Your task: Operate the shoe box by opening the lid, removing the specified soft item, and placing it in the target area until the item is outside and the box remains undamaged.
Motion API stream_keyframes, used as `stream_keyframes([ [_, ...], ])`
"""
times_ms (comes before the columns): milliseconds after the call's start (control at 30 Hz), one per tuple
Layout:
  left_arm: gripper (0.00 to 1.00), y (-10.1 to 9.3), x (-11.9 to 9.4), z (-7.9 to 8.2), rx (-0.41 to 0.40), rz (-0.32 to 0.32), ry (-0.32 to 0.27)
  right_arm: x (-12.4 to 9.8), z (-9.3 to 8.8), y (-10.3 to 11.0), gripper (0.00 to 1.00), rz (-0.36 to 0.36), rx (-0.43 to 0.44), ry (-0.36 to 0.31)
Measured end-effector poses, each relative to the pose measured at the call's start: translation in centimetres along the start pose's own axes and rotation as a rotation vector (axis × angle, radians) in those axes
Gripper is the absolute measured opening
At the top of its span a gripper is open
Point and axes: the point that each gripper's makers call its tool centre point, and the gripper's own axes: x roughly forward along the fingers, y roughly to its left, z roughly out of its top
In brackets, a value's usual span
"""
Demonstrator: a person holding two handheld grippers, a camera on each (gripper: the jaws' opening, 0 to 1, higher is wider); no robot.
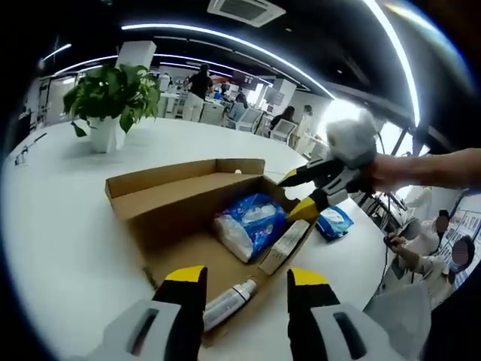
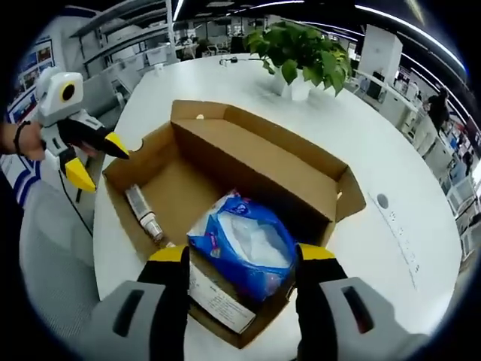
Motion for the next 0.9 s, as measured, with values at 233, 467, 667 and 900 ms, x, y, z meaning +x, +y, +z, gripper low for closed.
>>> stream_keyframes([
  [233, 0.43, -0.5, 0.4, -0.1, 0.003, -0.007, 0.008, 2.1, 0.4, -0.2, 0.59, 0.050, -0.058, 0.059],
  [467, 0.44, -0.4, 0.7, 0.5, -0.007, -0.005, -0.003, 4.5, -0.6, 0.8, 0.63, 0.120, -0.138, 0.137],
  [667, 0.44, 0.4, 0.8, 0.4, -0.014, 0.005, 0.001, 6.1, -1.1, 1.2, 0.66, 0.149, -0.210, 0.196],
  [900, 0.43, 1.1, 0.8, 0.0, -0.026, 0.013, 0.010, 7.6, -2.0, 1.6, 0.65, 0.196, -0.232, 0.253],
])
